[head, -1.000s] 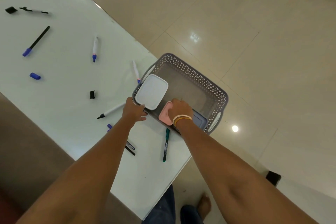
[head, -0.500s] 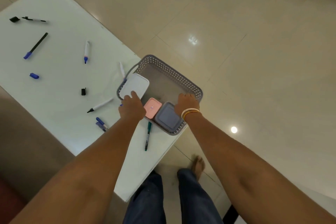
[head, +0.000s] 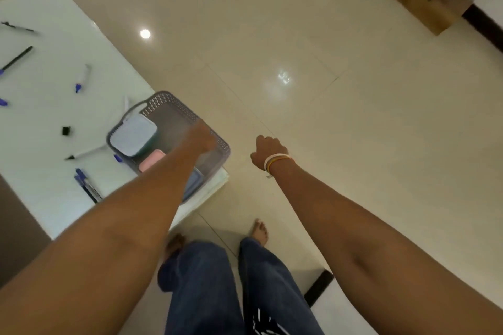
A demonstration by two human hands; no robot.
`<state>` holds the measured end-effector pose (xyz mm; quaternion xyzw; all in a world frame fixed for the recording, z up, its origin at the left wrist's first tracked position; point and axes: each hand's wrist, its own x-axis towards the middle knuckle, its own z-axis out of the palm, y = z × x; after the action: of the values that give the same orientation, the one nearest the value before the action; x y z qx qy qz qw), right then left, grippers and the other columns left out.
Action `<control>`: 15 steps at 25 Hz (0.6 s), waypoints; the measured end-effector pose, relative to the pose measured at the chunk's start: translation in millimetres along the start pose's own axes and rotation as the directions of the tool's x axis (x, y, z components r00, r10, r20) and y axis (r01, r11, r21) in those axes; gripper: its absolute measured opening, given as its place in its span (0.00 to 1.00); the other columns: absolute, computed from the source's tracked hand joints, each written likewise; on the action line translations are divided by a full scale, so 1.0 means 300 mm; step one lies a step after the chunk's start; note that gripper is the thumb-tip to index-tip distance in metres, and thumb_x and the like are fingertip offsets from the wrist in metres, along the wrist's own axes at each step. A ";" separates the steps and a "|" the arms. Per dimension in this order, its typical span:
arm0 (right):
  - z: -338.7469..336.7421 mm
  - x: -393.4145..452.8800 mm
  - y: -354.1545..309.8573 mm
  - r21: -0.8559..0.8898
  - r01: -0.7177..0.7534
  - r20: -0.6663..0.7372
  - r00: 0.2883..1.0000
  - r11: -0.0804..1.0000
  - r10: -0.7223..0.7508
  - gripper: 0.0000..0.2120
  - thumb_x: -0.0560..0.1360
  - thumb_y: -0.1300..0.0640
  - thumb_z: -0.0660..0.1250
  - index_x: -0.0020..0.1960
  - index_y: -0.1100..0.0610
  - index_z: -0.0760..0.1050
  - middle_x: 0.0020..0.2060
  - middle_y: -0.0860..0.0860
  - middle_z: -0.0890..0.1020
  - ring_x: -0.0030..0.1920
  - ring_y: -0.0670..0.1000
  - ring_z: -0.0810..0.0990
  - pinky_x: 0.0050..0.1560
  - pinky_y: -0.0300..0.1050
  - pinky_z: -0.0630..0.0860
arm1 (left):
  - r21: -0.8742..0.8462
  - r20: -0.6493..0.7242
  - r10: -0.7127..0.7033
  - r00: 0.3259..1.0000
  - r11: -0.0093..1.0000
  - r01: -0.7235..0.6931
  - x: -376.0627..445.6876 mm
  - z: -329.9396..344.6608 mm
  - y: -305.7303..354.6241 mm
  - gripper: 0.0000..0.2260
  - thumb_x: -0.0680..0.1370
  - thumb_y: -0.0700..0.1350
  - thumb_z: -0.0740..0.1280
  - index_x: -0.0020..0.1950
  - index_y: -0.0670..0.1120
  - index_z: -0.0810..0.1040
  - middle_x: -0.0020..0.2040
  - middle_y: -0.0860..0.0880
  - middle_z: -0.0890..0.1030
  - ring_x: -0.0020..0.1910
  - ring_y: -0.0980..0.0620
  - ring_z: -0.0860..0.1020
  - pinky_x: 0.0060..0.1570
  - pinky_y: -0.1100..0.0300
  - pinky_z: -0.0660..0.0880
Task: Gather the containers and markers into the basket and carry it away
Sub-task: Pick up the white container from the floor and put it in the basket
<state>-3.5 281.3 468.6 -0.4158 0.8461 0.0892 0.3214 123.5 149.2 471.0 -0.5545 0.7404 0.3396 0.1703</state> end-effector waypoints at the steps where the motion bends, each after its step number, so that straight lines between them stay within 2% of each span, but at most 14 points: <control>1: -0.017 -0.005 0.043 -0.005 0.017 0.018 1.000 1.000 -0.017 0.19 0.79 0.53 0.59 0.67 0.60 0.66 0.63 0.59 0.74 0.65 0.60 0.71 0.61 0.54 0.72 | -0.048 0.012 -0.025 1.000 0.998 0.026 0.003 0.007 0.029 0.21 0.78 0.42 0.63 0.68 0.33 0.67 0.63 0.35 0.75 0.61 0.36 0.75 0.57 0.51 0.73; 4: -0.056 0.019 0.143 0.030 0.040 0.058 0.997 0.999 -0.042 0.19 0.79 0.54 0.59 0.67 0.60 0.67 0.62 0.59 0.75 0.64 0.60 0.73 0.61 0.53 0.74 | -0.081 0.008 -0.068 0.998 0.994 0.069 -0.009 0.050 0.141 0.22 0.78 0.40 0.63 0.69 0.33 0.64 0.65 0.35 0.73 0.63 0.36 0.73 0.60 0.51 0.71; 8: -0.150 0.154 0.234 0.059 0.063 0.056 0.996 0.996 -0.066 0.19 0.78 0.54 0.58 0.66 0.62 0.67 0.60 0.60 0.76 0.61 0.61 0.75 0.57 0.52 0.75 | -0.116 0.196 -0.121 0.973 0.983 0.146 0.079 0.116 0.228 0.28 0.80 0.38 0.59 0.76 0.32 0.50 0.74 0.35 0.62 0.74 0.39 0.63 0.72 0.52 0.63; 10: -0.201 0.245 0.251 0.064 0.067 0.069 0.995 0.996 -0.071 0.18 0.79 0.54 0.58 0.65 0.62 0.67 0.59 0.60 0.77 0.58 0.61 0.76 0.55 0.52 0.75 | -0.101 0.177 -0.154 0.972 0.980 0.174 0.146 0.106 0.266 0.31 0.79 0.39 0.59 0.77 0.34 0.45 0.75 0.36 0.62 0.74 0.40 0.63 0.72 0.49 0.63; 12: -0.261 0.344 0.252 0.037 0.090 0.093 0.991 0.995 -0.093 0.17 0.79 0.54 0.58 0.65 0.61 0.67 0.59 0.59 0.77 0.57 0.61 0.77 0.54 0.51 0.76 | -0.084 0.140 -0.186 0.973 0.976 0.198 0.225 0.065 0.303 0.33 0.78 0.41 0.59 0.77 0.36 0.46 0.74 0.37 0.63 0.73 0.39 0.65 0.70 0.49 0.65; 15: -0.365 0.513 0.233 -0.003 0.124 0.107 0.987 0.992 -0.123 0.17 0.79 0.53 0.58 0.64 0.61 0.67 0.58 0.59 0.77 0.57 0.61 0.77 0.52 0.51 0.75 | -0.174 0.132 -0.210 0.969 0.957 0.231 0.388 -0.041 0.379 0.33 0.78 0.41 0.60 0.77 0.36 0.48 0.74 0.36 0.64 0.72 0.38 0.66 0.67 0.49 0.68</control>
<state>-177.1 180.8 450.5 -0.4636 0.8000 0.0952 0.3687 -19.5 76.1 442.2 -0.6272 0.6277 0.4176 0.1953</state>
